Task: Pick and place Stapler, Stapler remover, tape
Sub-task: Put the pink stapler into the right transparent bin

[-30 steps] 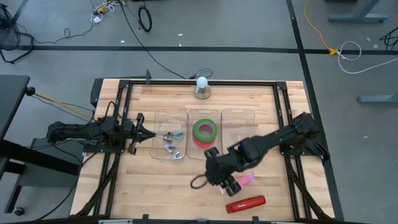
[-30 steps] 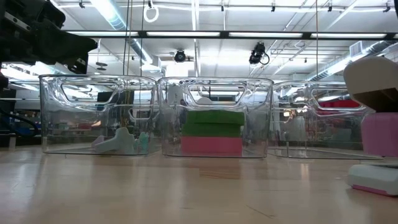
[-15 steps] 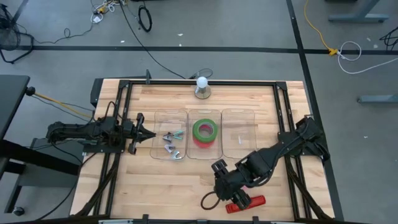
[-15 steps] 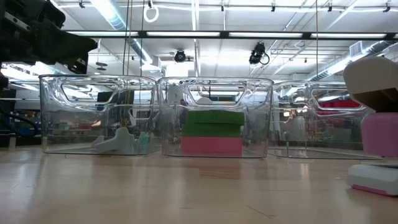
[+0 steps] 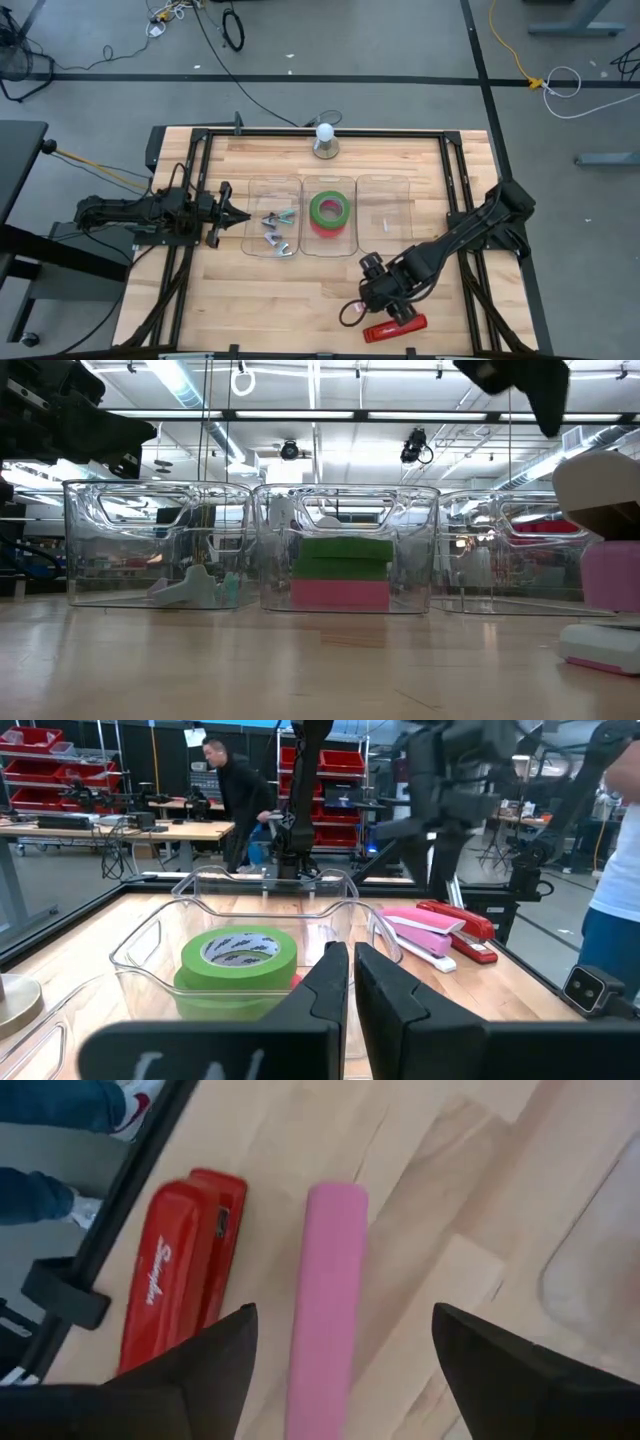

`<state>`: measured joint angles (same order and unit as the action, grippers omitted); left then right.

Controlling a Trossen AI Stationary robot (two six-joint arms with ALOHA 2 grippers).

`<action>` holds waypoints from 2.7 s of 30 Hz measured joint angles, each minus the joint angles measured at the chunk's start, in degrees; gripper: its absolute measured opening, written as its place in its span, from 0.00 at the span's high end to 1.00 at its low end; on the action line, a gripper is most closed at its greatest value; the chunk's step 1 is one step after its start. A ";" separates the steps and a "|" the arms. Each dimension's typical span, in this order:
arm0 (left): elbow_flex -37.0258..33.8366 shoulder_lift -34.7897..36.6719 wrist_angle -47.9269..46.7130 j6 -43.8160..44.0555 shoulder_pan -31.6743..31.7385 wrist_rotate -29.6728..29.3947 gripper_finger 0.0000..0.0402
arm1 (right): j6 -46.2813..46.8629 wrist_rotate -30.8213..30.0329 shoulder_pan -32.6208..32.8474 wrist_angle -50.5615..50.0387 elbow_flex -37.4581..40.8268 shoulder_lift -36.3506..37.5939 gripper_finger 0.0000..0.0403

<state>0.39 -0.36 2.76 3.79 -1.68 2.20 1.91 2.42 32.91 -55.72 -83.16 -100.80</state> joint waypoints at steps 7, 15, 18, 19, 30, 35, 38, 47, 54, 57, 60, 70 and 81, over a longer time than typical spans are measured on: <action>-0.01 0.00 0.00 0.00 0.01 0.00 0.94 | 3.81 0.04 1.14 5.99 11.10 4.80 0.26; -0.01 0.00 0.00 -0.01 -0.01 0.00 0.94 | 5.79 -0.11 3.48 14.49 18.89 6.69 0.26; -0.01 0.00 0.01 -0.01 0.00 0.00 0.94 | 6.69 -1.65 4.24 17.15 20.40 6.69 0.26; -0.01 0.00 0.00 -0.02 -0.01 0.00 0.94 | 6.67 -2.31 4.47 17.93 20.93 6.69 0.26; 0.00 0.00 0.00 0.00 -0.01 0.00 0.94 | 6.43 -5.14 5.20 21.18 22.26 6.56 0.26; 0.00 0.00 0.00 0.02 0.01 0.00 0.94 | 6.47 -5.14 5.48 25.88 25.03 6.35 0.26; -0.01 0.00 0.00 0.02 0.01 0.00 0.94 | 6.97 -5.12 5.60 27.02 27.08 6.34 0.26; 0.01 0.00 0.00 -0.02 -0.01 0.00 0.94 | 8.11 -7.93 5.57 26.95 31.65 6.32 0.26; 0.01 0.00 0.00 -0.02 -0.01 0.00 0.94 | 8.14 -7.49 5.57 27.08 31.72 6.32 0.27; -0.01 0.00 0.00 0.00 0.01 0.00 0.94 | 8.14 -6.99 5.57 27.22 31.72 6.32 0.30; 0.00 0.01 0.00 0.01 0.00 0.00 0.94 | 8.14 -5.51 5.55 28.22 31.72 6.32 0.34; -0.01 0.00 0.00 -0.01 0.00 0.00 0.94 | 8.33 -4.40 5.79 30.23 31.72 6.32 0.48; -0.01 0.02 0.00 0.00 -0.01 0.00 0.94 | 8.33 -4.44 5.81 30.23 31.72 6.32 0.60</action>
<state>0.39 -0.34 2.76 3.79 -1.69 2.20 10.24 -2.02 38.72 -25.50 -51.44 -94.48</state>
